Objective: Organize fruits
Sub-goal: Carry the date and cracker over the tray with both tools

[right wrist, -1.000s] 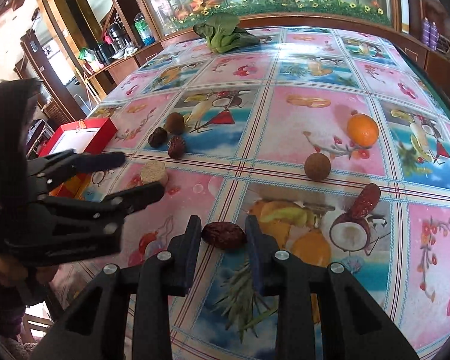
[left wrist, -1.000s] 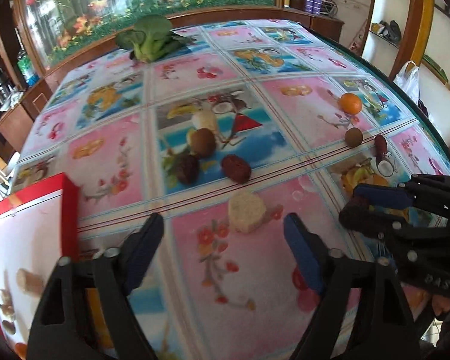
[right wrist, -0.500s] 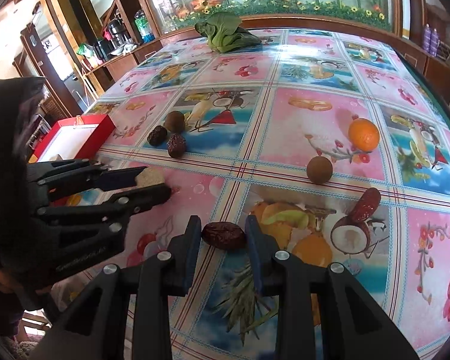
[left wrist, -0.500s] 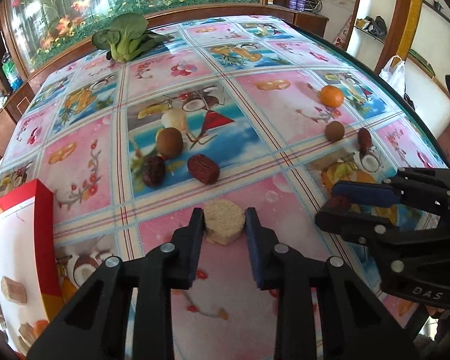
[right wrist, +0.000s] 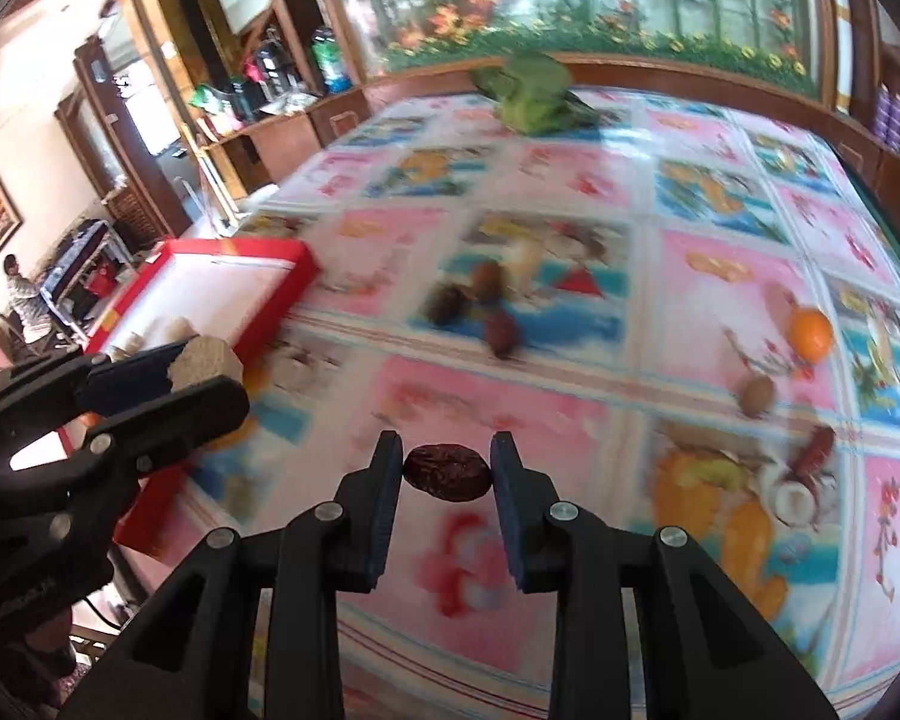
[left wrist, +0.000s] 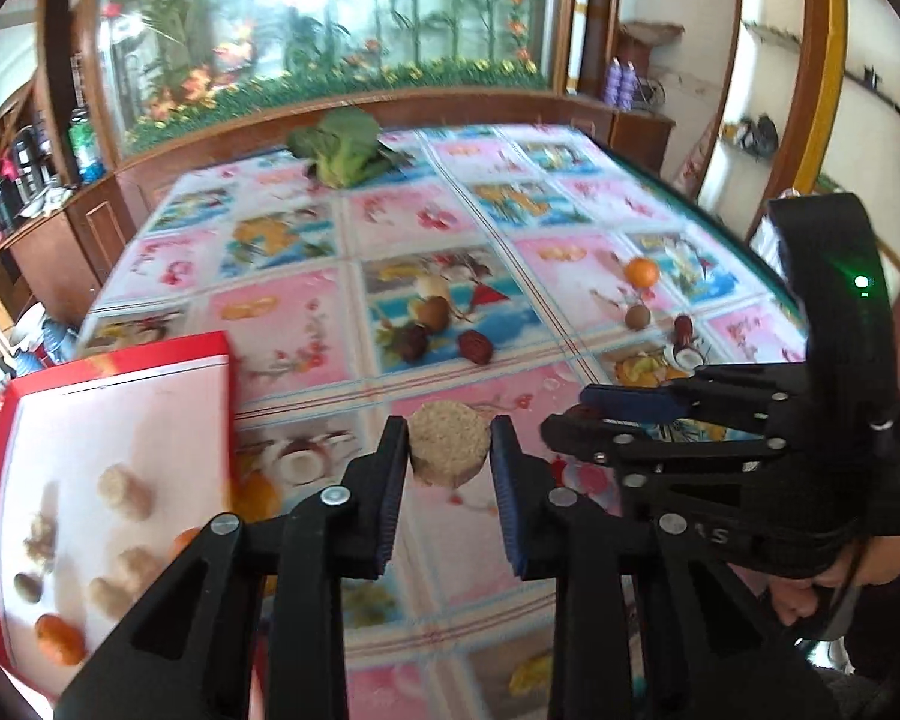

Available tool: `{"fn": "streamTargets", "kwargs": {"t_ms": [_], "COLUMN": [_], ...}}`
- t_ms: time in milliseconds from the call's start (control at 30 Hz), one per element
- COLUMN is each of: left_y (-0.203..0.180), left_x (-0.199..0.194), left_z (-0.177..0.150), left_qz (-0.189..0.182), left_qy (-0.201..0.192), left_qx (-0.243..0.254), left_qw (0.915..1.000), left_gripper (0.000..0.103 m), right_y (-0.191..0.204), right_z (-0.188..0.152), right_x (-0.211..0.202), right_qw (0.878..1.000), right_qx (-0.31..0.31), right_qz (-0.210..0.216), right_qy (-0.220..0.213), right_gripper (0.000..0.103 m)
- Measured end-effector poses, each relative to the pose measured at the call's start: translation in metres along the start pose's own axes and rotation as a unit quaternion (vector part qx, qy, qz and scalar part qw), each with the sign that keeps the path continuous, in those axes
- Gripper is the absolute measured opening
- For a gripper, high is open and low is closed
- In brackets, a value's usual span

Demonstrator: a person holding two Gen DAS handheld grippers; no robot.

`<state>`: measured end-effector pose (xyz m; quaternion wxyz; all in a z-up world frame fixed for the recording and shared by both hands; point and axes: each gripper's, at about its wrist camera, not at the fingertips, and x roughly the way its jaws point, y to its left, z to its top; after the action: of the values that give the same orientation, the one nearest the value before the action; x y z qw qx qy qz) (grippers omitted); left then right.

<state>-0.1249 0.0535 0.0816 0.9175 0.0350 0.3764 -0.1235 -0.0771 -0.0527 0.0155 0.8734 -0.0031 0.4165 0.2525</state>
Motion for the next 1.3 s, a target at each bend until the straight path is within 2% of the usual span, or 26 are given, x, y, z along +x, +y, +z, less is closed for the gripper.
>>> {"fn": "streamTargets", "kwargs": {"t_ms": [267, 533, 767, 867, 1000, 1133, 1300], "left_y": [0.057, 0.119, 0.174, 0.187, 0.195, 0.191, 0.197], "left_x": [-0.045, -0.07, -0.071, -0.059, -0.042, -0.033, -0.022], "left_z": [-0.009, -0.028, -0.049, -0.057, -0.064, -0.063, -0.065], "left_qz": [0.047, 0.128, 0.197, 0.212, 0.209, 0.207, 0.217], "left_qy": [-0.05, -0.074, -0.063, -0.043, -0.019, -0.01, 0.01], "left_qx": [-0.068, -0.121, -0.168, -0.174, -0.178, -0.166, -0.164], "left_qw": [0.9954, 0.9817, 0.964, 0.9605, 0.9613, 0.964, 0.9622], "left_gripper": [0.03, 0.03, 0.03, 0.03, 0.03, 0.03, 0.03], "right_y": [0.068, 0.132, 0.167, 0.174, 0.178, 0.175, 0.171], "right_z": [0.027, 0.046, 0.055, 0.06, 0.069, 0.076, 0.076], "right_x": [0.004, 0.029, 0.067, 0.082, 0.097, 0.113, 0.128], "right_qw": [0.998, 0.993, 0.99, 0.991, 0.992, 0.994, 0.994], "right_qx": [-0.04, -0.082, -0.1, -0.098, -0.093, -0.08, -0.072], "right_qz": [0.039, 0.077, 0.096, 0.096, 0.086, 0.076, 0.072], "right_qy": [-0.026, -0.02, 0.003, 0.004, 0.009, 0.026, 0.046], "right_gripper": [0.029, 0.029, 0.029, 0.029, 0.029, 0.029, 0.029]}}
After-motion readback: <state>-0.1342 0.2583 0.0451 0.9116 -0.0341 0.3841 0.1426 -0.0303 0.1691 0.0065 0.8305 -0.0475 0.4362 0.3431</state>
